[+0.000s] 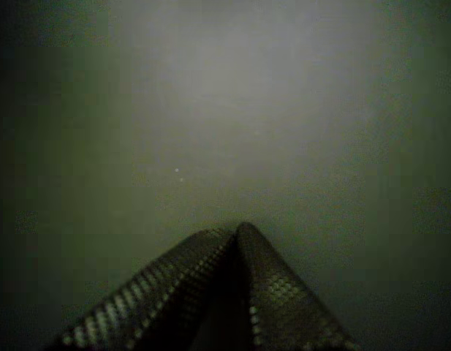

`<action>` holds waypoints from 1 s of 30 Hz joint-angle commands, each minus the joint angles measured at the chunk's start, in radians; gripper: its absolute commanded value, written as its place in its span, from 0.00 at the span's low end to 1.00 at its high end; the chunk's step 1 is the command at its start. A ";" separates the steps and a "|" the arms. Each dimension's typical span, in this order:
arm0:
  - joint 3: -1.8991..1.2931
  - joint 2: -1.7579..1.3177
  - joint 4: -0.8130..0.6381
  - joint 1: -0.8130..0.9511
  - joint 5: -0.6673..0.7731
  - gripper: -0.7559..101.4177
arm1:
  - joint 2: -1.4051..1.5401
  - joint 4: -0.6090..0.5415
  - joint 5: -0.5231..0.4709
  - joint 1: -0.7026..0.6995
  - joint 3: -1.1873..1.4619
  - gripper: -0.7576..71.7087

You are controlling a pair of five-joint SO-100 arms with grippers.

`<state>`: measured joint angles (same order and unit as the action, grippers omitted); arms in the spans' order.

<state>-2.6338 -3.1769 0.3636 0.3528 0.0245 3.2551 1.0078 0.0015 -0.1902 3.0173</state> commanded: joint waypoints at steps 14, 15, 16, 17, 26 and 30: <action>1.198 0.453 0.790 0.163 -0.330 0.01 | 0.018 0.017 -0.002 -0.014 -0.011 0.00; 1.382 0.555 1.026 0.137 -0.278 0.01 | 0.018 0.017 -0.002 -0.015 -0.011 0.00; 1.255 0.466 1.097 0.140 -0.261 0.01 | 0.018 0.017 0.003 -0.025 -0.011 0.00; 1.236 0.451 1.104 0.169 -0.265 0.01 | 0.018 0.017 0.005 -0.026 -0.011 0.00; 0.782 -0.055 0.948 -0.210 0.365 0.05 | 0.018 0.017 0.014 -0.025 -0.011 0.00; 1.077 0.224 0.946 -0.133 0.267 0.01 | 0.018 0.017 0.015 -0.018 -0.011 0.00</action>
<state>-1.6950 -3.0986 1.3085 0.1994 0.2915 3.2551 1.0078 0.0015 -0.2056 3.0173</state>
